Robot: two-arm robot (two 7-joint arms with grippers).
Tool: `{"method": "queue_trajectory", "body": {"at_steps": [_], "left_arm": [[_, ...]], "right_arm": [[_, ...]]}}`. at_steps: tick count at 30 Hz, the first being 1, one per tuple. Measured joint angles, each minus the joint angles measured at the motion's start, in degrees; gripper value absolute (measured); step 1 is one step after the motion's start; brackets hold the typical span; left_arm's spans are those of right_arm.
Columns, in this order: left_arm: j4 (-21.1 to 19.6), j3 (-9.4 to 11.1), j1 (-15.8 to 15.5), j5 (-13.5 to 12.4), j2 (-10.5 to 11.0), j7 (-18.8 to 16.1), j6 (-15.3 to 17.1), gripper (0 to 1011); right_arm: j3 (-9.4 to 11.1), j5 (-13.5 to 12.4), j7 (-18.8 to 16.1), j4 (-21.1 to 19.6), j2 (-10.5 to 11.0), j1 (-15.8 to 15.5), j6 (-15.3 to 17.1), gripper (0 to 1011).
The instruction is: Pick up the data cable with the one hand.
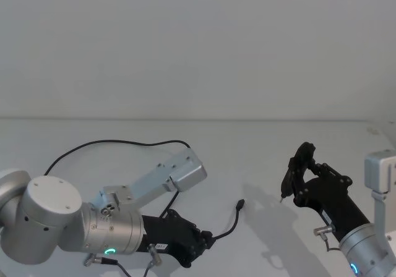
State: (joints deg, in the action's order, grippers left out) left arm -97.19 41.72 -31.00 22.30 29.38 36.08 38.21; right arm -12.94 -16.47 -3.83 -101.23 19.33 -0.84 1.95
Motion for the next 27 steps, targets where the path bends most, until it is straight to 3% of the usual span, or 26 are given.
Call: {"method": "queue_trajectory", "body": {"at_steps": [8,15,27], "left_arm": [[-0.01,0.69,-0.46,-0.4,0.45,0.69,-1.65,44],[-0.13,2.21,-1.61,-1.77,1.55,3.06,-6.22,44],[-0.94,4.21,-4.01,-4.01,4.16,7.72,-15.13,44]], "right_arm": [[0.65,-0.53,-0.83,-0.86,0.34,0.0,0.0,279],[2.48,-2.64,-3.42,-3.52,1.92,-0.11,0.64,279],[6.04,-7.77,-7.57,-7.34,4.79,0.78,4.53,279]]}}
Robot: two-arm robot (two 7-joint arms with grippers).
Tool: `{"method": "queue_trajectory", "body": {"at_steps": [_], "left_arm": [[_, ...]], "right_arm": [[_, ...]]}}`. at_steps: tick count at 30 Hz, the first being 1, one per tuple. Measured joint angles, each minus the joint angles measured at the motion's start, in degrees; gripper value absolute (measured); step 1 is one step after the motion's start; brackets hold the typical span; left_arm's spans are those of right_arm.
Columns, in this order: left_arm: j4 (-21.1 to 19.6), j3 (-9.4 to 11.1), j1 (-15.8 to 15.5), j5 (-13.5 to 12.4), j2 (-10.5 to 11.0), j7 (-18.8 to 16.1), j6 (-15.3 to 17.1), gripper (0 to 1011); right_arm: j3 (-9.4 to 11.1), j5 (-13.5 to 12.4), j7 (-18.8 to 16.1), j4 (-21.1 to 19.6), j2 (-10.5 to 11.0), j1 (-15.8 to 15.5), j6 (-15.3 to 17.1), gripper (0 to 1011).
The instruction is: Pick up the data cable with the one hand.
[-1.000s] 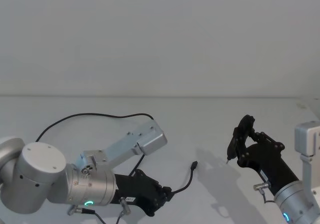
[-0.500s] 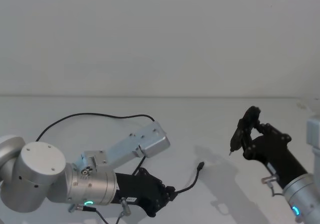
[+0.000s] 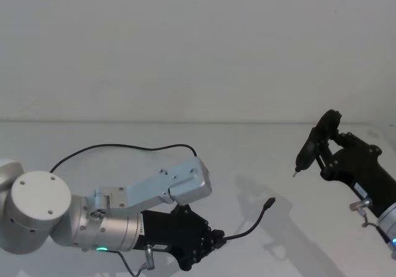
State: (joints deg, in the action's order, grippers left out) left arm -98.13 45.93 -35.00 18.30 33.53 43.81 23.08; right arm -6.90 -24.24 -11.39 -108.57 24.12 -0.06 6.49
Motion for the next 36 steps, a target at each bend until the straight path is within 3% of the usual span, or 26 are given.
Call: {"method": "queue_trajectory", "body": {"at_steps": [6,13,26,36], "left_arm": [[-0.61,0.59,-0.99,-0.81,1.21,1.94,-3.76,44],[-0.92,0.93,-1.55,-1.22,1.91,2.99,-5.81,44],[-1.19,1.26,-2.01,-1.58,2.5,3.9,-7.55,44],[-1.27,1.36,-2.17,-1.69,2.7,4.2,-8.16,44]], "right_arm": [[0.94,-1.86,-0.26,-0.84,0.76,0.85,2.9,279],[1.62,-3.3,0.1,-1.06,1.21,1.68,5.39,279],[3.4,-6.23,1.55,-2.46,1.67,1.87,9.04,279],[4.92,-10.83,1.59,-4.17,2.18,1.2,13.89,279]]}}
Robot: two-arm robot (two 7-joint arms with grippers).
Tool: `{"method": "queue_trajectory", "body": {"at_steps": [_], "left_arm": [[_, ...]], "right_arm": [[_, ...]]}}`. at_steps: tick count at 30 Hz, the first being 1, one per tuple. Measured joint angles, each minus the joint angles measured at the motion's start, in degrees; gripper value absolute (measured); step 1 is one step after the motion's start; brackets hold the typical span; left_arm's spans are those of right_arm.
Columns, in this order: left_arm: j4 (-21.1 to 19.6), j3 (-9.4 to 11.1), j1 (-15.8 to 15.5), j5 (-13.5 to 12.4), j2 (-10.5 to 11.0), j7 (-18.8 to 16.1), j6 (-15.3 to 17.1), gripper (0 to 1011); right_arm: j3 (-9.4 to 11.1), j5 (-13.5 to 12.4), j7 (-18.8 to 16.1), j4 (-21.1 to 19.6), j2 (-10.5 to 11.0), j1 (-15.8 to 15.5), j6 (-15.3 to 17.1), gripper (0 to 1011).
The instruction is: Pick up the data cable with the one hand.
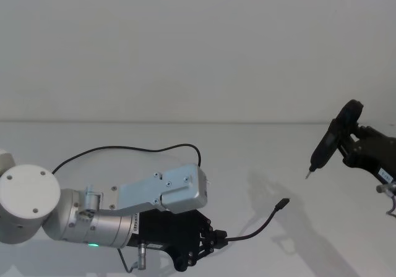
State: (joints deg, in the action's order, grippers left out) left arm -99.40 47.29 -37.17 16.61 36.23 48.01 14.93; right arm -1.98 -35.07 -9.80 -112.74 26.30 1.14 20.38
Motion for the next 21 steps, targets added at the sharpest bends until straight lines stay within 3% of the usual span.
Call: {"method": "queue_trajectory", "body": {"at_steps": [10,21], "left_arm": [[-0.06,0.06,-0.04,-0.06,0.08,0.12,-0.25,44],[-0.07,0.07,-0.1,-0.08,0.13,0.19,-0.34,44]], "right_arm": [[-0.04,-2.98,-0.42,-1.16,0.43,-0.91,3.42,279],[-1.51,-3.41,-0.24,-0.95,0.73,-0.75,4.06,279]]}}
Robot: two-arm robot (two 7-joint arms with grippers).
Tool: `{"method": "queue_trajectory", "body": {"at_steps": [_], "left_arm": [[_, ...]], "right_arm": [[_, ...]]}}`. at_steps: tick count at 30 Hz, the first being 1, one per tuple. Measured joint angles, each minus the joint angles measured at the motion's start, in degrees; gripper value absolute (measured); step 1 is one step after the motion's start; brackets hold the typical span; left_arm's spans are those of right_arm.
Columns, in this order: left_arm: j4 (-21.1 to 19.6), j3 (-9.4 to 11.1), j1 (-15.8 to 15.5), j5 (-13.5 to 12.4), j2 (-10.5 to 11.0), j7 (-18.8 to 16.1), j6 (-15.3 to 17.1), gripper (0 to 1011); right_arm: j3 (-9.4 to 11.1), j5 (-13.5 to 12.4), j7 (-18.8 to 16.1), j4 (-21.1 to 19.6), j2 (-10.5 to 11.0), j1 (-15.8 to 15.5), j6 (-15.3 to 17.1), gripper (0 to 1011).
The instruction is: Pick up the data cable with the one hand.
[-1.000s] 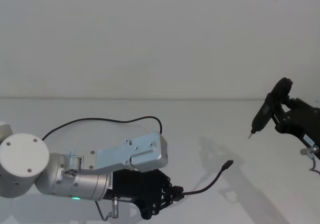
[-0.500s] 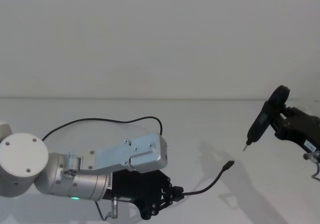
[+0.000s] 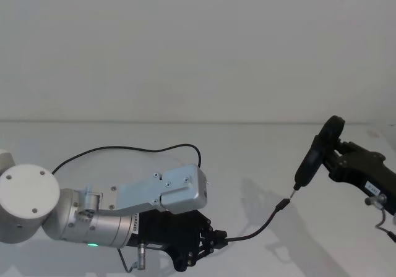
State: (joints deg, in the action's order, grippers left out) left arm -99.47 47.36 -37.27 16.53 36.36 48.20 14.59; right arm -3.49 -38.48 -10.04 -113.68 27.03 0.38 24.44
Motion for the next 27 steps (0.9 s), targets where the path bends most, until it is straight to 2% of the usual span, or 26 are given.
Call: {"method": "queue_trajectory", "body": {"at_steps": [14,27], "left_arm": [[0.0,0.0,0.0,0.0,0.01,0.02,-0.08,44],[0.01,-0.01,0.0,0.01,0.01,0.02,-0.09,44]], "right_arm": [[-1.6,1.23,0.8,1.63,0.52,1.09,-1.37,279],[-2.23,0.76,0.81,2.36,1.31,1.65,-1.46,279]]}}
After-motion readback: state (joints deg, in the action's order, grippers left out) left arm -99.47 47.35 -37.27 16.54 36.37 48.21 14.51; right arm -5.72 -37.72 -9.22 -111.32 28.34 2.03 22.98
